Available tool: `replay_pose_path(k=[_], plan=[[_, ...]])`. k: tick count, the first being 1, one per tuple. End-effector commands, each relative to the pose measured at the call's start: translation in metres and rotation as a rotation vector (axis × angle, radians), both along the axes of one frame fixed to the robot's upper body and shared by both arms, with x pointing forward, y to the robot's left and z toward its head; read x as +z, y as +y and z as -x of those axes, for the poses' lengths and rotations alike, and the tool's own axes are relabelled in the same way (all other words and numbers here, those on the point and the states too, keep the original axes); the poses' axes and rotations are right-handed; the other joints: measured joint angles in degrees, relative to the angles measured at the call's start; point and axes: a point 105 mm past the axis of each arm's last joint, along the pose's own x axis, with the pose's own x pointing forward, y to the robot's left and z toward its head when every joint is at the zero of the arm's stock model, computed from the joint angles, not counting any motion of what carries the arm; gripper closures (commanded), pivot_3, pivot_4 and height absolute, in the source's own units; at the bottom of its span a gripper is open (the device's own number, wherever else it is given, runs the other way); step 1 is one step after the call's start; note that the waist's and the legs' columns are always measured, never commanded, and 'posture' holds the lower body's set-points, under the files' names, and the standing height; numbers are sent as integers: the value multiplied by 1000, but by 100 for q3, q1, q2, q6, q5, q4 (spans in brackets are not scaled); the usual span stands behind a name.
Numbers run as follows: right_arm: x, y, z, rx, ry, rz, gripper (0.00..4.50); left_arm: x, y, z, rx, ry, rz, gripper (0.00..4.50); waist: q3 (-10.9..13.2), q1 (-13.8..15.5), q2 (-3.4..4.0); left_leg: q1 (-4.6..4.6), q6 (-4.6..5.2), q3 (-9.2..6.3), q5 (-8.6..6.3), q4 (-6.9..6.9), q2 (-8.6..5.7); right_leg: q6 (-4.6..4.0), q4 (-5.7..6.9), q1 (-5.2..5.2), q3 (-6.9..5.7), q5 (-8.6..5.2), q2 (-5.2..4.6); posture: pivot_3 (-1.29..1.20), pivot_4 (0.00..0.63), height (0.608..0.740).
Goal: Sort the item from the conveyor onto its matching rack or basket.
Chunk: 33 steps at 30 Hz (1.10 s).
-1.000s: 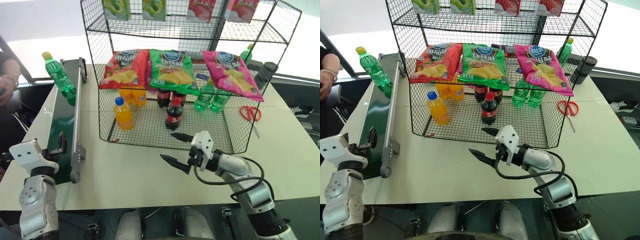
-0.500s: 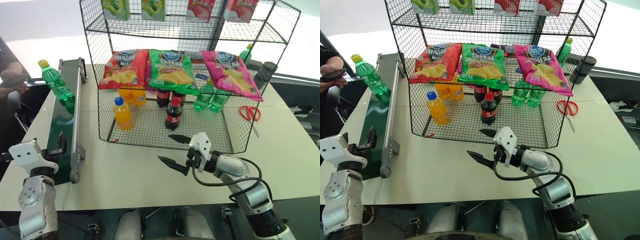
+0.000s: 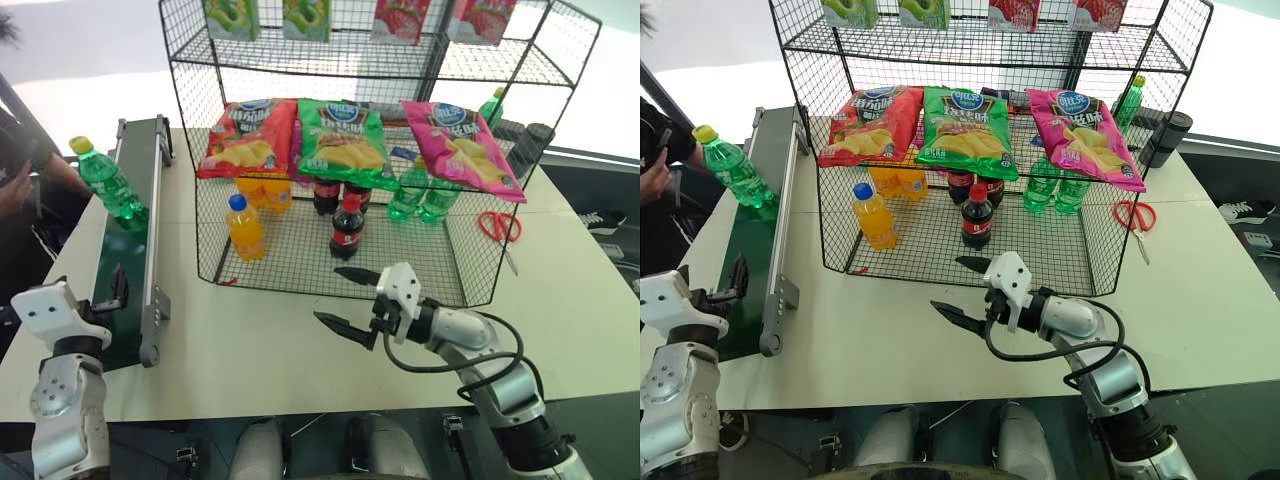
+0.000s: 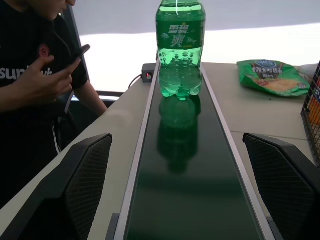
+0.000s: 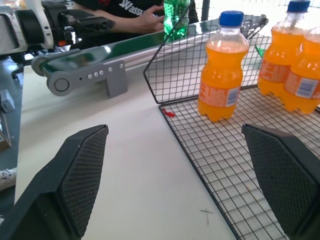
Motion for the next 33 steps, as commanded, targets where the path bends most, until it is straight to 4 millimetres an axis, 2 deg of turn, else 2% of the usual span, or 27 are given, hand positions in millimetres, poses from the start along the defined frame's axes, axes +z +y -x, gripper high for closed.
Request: replay_pose_path(k=[1, 33], plan=[[18, 6, 7, 55, -57, -34, 46, 18, 8, 5, 21, -59, -43, 0, 0, 0, 0, 0, 0, 0, 0, 0, 0, 0, 0, 0, 0, 0, 0, 0, 150, 736], [20, 10, 10, 95, -46, -25, 46, 15, -2, 2, -14, -48, -15, 0, 0, 0, 0, -1, 0, 0, 0, 0, -1, 0, -1, -1, -1, 0, -11, 0, 150, 736]])
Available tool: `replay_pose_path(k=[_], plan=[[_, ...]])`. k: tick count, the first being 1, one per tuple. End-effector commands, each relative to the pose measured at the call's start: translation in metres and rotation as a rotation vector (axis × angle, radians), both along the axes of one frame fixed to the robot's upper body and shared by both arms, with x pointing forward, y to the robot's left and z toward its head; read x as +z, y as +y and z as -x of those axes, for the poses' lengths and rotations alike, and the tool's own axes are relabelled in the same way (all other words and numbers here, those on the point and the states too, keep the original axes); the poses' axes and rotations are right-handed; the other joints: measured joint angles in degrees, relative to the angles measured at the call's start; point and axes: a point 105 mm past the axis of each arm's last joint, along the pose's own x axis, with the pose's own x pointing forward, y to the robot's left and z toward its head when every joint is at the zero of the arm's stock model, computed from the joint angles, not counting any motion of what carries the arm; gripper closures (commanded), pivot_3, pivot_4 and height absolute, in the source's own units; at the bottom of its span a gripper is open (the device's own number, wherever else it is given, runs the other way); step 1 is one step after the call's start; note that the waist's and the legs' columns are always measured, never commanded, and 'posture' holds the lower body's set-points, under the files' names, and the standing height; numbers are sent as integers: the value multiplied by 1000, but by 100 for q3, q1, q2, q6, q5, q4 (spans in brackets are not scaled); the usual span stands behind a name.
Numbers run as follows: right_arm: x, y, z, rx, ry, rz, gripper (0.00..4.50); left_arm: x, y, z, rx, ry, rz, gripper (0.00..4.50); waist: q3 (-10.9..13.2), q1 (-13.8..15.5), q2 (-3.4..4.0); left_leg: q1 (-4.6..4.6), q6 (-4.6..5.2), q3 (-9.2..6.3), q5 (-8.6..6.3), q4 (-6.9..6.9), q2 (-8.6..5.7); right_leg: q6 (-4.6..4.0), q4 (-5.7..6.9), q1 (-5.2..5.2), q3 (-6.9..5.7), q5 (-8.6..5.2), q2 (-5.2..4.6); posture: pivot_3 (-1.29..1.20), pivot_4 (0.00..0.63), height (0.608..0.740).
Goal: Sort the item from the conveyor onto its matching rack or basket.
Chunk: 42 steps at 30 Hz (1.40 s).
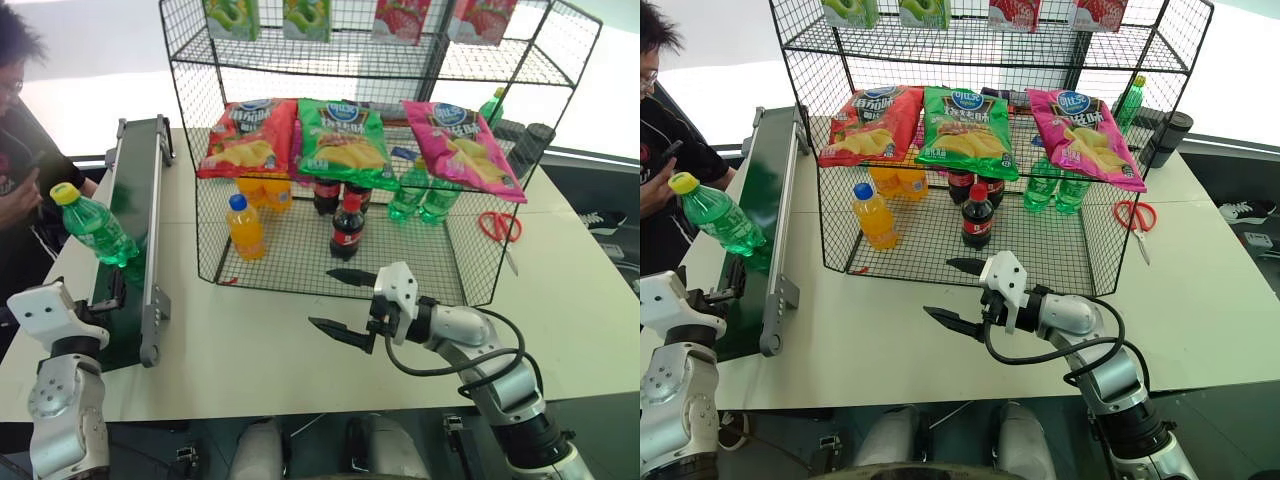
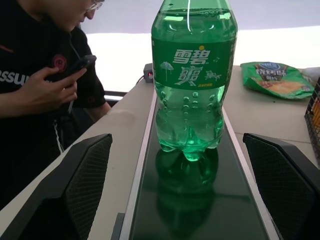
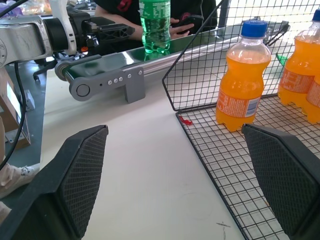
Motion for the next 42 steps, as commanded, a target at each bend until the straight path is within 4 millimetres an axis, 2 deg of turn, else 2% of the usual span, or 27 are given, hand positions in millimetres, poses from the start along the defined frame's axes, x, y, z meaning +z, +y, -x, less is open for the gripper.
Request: replay_pose_path(k=[1, 19, 21, 23, 24, 28, 30, 35, 38, 42], plan=[[16, 4, 4, 33, -55, -25, 46, 14, -3, 1, -24, -39, -29, 0, 0, 0, 0, 0, 0, 0, 0, 0, 0, 0, 0, 0, 0, 0, 0, 0, 150, 736], [15, 4, 4, 38, -54, -22, 46, 12, -7, -1, -33, -22, -23, 0, 1, -1, 1, -1, 0, 0, 0, -1, 0, 0, -1, -2, 0, 0, -2, 0, 150, 736], [16, 4, 3, 39, -56, -22, 0, 11, -7, -1, -27, -14, -29, 556, 1, 0, 1, -2, 0, 0, 0, -1, 0, 0, -1, -3, 0, 0, -2, 0, 150, 736], [16, 5, 3, 40, -57, -21, 0, 11, -6, 0, -22, -12, -29, 1385, 1, 1, 1, -2, 0, 0, 0, -1, 0, 0, -1, -3, 0, 0, -2, 0, 150, 736], [16, 5, 4, 40, -57, -21, 0, 11, -6, 0, -22, -12, -27, 1635, 1, 1, 1, -1, 0, 0, 0, -1, 0, 0, -1, -2, 0, 0, -2, 0, 150, 736], [16, 5, 4, 36, -54, -21, 0, 14, -6, 1, -26, -26, -29, 1676, 1, 1, 1, -2, 0, -1, 0, -1, 0, 0, -1, -3, -1, 0, -2, 0, 150, 736], [16, 2, 1, 13, -58, -16, 0, 27, -10, -1, -69, -65, -48, 1676, 1, 1, 1, -2, 0, -1, 0, -1, 0, 0, -1, -3, -1, 0, -3, 0, 150, 736], [19, -8, -6, -19, -68, 20, 0, 66, -28, -3, -303, -131, -139, 1676, 16, 2, -18, -11, 0, -2, 0, -1, 0, -1, -3, -11, -3, -1, -2, 0, 150, 736], [25, -11, -5, 0, -53, 27, 0, 77, -51, -2, -497, -92, -188, 1676, 22, 0, -9, -13, -1, -3, 0, -2, 0, -2, -9, -11, -3, -1, -5, 0, 150, 736], [39, -11, -5, 20, -36, -24, 0, 68, -115, 1, -868, 16, -201, 1676, 31, 3, 6, -11, -1, 0, -1, -4, -4, -1, -15, -7, 0, -1, -8, 0, 150, 736]])
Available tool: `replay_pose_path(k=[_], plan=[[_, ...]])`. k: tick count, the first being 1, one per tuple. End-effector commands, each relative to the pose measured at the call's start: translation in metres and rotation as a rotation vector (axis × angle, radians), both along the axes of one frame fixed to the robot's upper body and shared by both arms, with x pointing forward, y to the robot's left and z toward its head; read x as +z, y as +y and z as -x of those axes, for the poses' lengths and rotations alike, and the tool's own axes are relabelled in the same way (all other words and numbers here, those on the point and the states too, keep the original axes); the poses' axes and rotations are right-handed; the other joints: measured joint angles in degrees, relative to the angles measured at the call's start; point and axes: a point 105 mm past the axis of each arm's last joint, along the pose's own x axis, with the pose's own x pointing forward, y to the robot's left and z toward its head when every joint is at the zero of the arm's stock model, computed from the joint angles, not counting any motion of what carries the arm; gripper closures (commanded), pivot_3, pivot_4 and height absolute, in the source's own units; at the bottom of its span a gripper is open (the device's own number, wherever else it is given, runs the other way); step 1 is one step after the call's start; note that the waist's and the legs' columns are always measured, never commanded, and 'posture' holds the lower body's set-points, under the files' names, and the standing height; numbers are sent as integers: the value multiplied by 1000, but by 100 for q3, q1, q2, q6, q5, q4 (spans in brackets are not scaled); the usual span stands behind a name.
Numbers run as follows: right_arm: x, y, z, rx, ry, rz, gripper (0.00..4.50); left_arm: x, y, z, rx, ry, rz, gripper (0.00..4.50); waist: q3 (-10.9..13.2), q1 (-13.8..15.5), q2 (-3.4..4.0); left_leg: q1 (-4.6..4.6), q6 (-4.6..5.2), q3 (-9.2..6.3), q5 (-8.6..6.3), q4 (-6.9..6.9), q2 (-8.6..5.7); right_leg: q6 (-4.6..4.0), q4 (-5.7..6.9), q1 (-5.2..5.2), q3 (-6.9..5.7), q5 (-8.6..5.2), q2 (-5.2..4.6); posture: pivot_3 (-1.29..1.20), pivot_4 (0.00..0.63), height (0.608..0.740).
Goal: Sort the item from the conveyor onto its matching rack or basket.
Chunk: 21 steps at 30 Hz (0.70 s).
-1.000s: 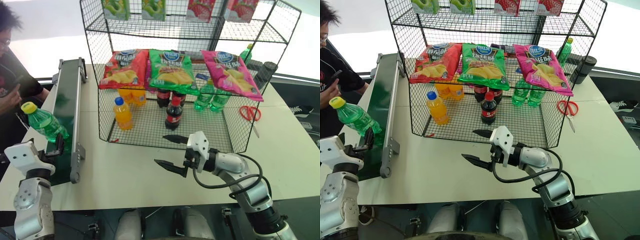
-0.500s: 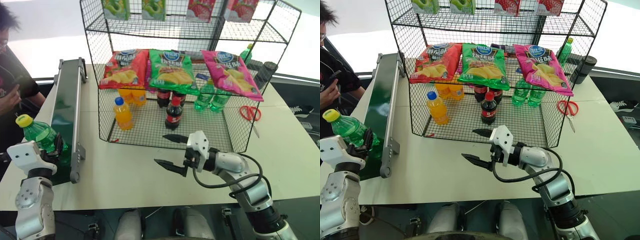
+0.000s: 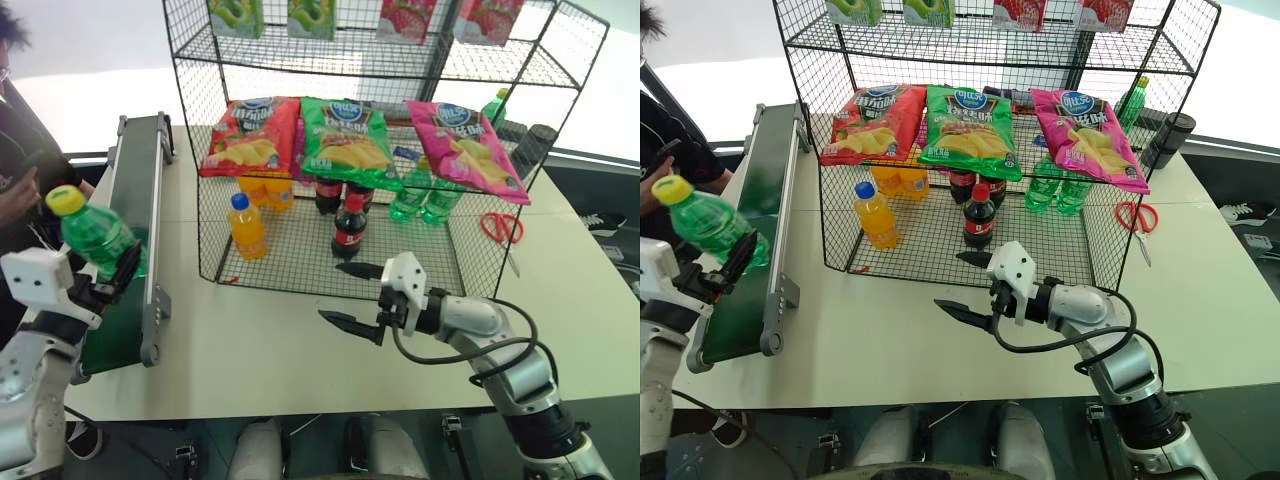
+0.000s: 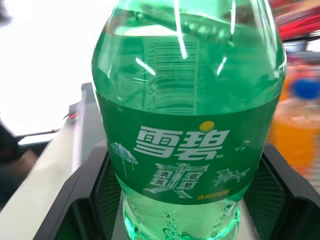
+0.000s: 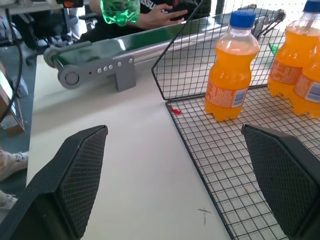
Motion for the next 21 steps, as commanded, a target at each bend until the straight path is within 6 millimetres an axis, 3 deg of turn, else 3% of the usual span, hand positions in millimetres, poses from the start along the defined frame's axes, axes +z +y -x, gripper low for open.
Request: replay_pose_path(k=[1, 5, 9, 15, 21], plan=[[25, 3, 2, 34, -46, -64, 0, 1, -58, 7, -299, 48, -23, 1676, 4, 4, 6, 0, 0, 0, 0, 0, -2, 0, -1, 1, 1, 0, 0, 0, 150, 736], [35, 10, 6, 63, -64, -93, 0, -4, -119, 3, -553, 79, 12, 1676, 6, 14, 10, -1, 0, -3, 0, -1, -2, 0, 0, 0, 1, 0, 8, 0, 150, 736], [41, 17, 10, 75, -66, -116, 0, -11, -154, -8, -705, 74, -5, 1676, 6, 0, 9, 1, 0, -4, 1, -1, -2, 1, 3, 2, 1, 1, 21, 0, 150, 736], [42, 19, 9, 42, -56, -140, 0, -14, -186, -11, -897, 68, -47, 1676, 6, -4, 11, 3, 0, -1, 1, -3, 0, 0, 3, -2, 5, 0, 47, 0, 150, 736], [41, 19, 8, 17, -50, -154, 0, -15, -197, -13, -966, 48, -83, 1676, 7, 1, 12, 2, 0, 0, 1, -2, 1, 0, 2, -1, 6, 1, 45, 0, 150, 736]])
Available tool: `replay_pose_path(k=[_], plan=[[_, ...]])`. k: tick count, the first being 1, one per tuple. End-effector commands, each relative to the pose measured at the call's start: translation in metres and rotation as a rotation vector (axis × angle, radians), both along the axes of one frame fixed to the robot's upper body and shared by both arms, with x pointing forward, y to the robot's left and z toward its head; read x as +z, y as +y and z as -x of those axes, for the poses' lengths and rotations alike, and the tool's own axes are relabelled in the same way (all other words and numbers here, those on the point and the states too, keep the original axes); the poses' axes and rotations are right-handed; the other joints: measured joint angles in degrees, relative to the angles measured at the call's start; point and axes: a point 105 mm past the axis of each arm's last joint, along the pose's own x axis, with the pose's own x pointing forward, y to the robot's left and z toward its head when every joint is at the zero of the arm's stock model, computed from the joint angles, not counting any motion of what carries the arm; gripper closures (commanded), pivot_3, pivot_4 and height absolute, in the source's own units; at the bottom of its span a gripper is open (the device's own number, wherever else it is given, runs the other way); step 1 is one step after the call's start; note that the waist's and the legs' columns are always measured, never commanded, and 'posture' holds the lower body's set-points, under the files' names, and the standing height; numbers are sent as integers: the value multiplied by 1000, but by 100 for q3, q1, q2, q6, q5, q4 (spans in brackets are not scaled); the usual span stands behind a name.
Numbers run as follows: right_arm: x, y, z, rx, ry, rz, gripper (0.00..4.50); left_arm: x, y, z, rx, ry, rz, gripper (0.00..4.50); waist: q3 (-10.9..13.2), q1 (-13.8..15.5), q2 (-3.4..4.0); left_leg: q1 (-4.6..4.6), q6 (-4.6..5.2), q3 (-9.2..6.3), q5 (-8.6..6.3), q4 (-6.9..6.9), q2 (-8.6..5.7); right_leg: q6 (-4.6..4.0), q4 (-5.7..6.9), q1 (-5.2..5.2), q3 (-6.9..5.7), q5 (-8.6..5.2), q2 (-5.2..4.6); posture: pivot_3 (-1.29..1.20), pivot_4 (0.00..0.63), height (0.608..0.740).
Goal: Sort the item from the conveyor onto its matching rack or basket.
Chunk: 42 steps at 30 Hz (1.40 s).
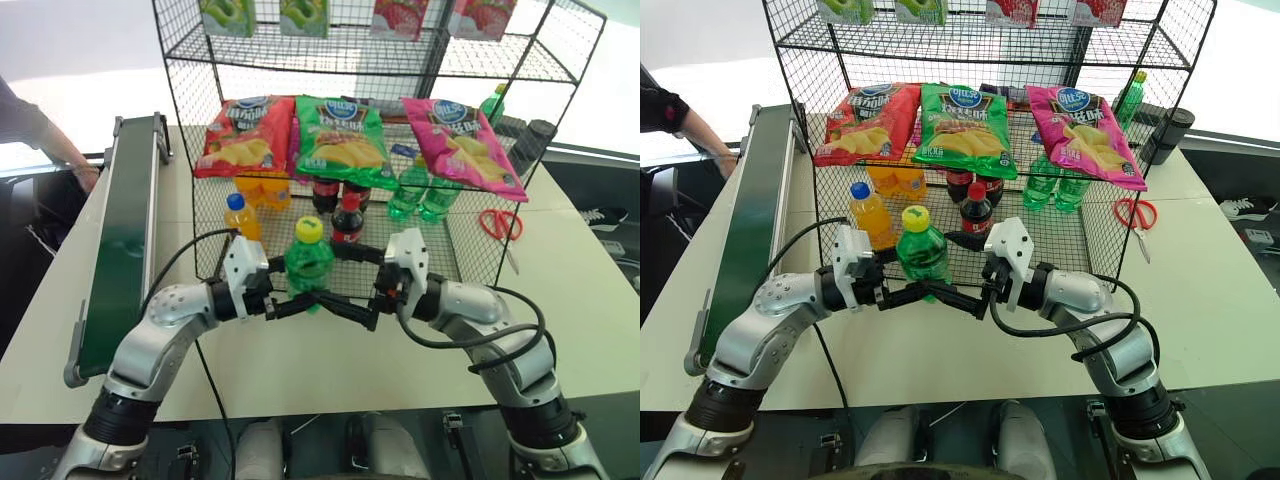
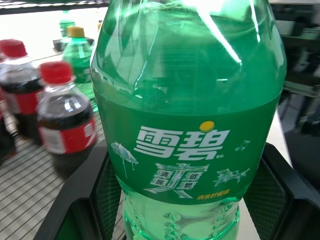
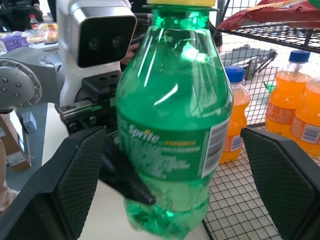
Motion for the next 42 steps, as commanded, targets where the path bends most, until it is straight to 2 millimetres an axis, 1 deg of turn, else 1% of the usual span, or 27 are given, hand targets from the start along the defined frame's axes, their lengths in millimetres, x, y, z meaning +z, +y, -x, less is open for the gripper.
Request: replay_pose_path(k=[1, 5, 8, 9, 10, 14, 16, 18, 19, 20, 22, 24, 26, 29, 31, 34, 38, 42], plan=[[11, 4, 7, 17, -38, -34, 0, 15, -7, 1, -45, -95, 12, 1676, 0, 0, 0, 0, 0, 0, 0, 0, 0, 0, 0, 0, 0, 0, 0, 0, 150, 736], [10, 5, 8, 20, -26, -41, 0, 15, -10, 0, -48, -107, 11, 1676, 0, -1, 0, 0, 0, 0, 0, 0, 1, -1, 0, 0, 0, 0, 0, 0, 150, 736], [9, 6, 9, 25, -14, -47, 855, 15, -11, -1, -46, -113, 12, 1676, 0, 0, 0, 0, 0, -1, 0, 0, 1, 0, 0, 0, 0, 0, 0, 0, 150, 736], [9, 6, 9, 26, -12, -49, 1306, 15, -11, -1, -46, -115, 11, 1676, 0, 0, 0, 0, 0, -1, 0, 0, 2, 0, 0, 0, 0, 1, 0, 0, 150, 736], [9, 6, 9, 27, -10, -49, 1599, 15, -12, 0, -46, -116, 10, 1676, 0, 0, 0, 0, 0, -1, 0, 0, 2, 0, 0, 0, 0, 1, -1, 0, 150, 736], [9, 7, 9, 28, -10, -48, 1621, 13, -12, 1, -47, -113, 3, 1676, 0, -1, 0, 0, 0, -1, 0, 0, 3, 0, 1, 0, 0, 0, -1, 0, 150, 736], [9, 7, 9, 27, -11, -48, 1621, 10, -12, 3, -56, -83, 1, 1676, 0, -1, 0, 0, 0, -1, 0, 0, 2, 0, 1, 0, 0, 0, -1, 0, 150, 736], [9, 7, 8, 22, -14, -51, 1621, 9, -11, 4, -57, -69, 0, 647, 0, -1, 0, 0, 0, -1, 0, 0, 3, 0, 1, 1, 0, 1, -1, 0, 150, 736], [10, 6, 7, 13, -16, -56, 1621, 9, -10, 3, -39, -82, -7, 206, 0, -1, 0, 0, 0, -1, 0, 0, 2, 0, 0, 1, 0, 1, -1, 0, 150, 736], [10, 5, 6, 3, -19, -60, 1621, 8, -9, 2, -24, -90, -13, 94, 0, -1, 0, 0, 0, -1, 0, 0, 2, 0, 1, 0, 0, 1, -1, 0, 150, 736], [12, 2, 2, -25, -30, -65, 1621, 4, -6, 1, -2, -86, -30, 94, 0, -3, 0, 1, 0, -1, 0, 0, 3, 0, 1, 1, 0, 1, -1, 0, 150, 736], [14, -4, -4, -76, -43, -77, 1621, -6, 2, 2, 33, -47, -51, 94, 0, -10, 0, 2, 0, -1, 0, 0, 3, 0, 1, 1, 1, 1, -1, 0, 150, 736], [16, -13, -10, -138, -54, -86, 1621, -14, 10, 4, 71, -21, -58, 94, 0, -7, 1, 2, 0, -1, 0, 0, 5, 0, 2, 0, 2, 1, -1, 0, 150, 736], [15, -39, -23, -281, -67, -84, 1621, -26, 28, 9, 149, 9, -72, 94, 0, -3, 2, 1, 0, -2, 0, 0, 8, 0, 1, 0, 1, 1, -3, 0, 150, 736], [7, -58, -32, -384, -75, -44, 1621, -31, 38, 10, 212, 10, -76, 94, 1, 11, 2, 1, 0, -1, 0, 0, 9, 0, 1, 0, 2, 1, -8, 0, 150, 736], [-11, -88, -45, -542, -47, 14, 1621, -27, 48, 11, 288, 12, -43, 94, 1, 15, 3, 0, 0, -1, 0, 0, 4, 0, 0, 1, 0, 0, -19, 0, 150, 736], [-32, -120, -63, -748, -35, 52, 1621, -22, 49, 11, 320, -8, -44, 94, 2, 0, 11, 1, 0, 3, 0, 0, 2, 0, 1, 1, 1, 0, -22, 0, 150, 736], [-44, -137, -80, -894, -53, 51, 1621, -16, 42, 10, 320, -34, -32, 94, 7, -33, 20, 3, 0, 7, 0, -1, 3, 1, 8, -2, 4, 1, -14, 0, 150, 736]])
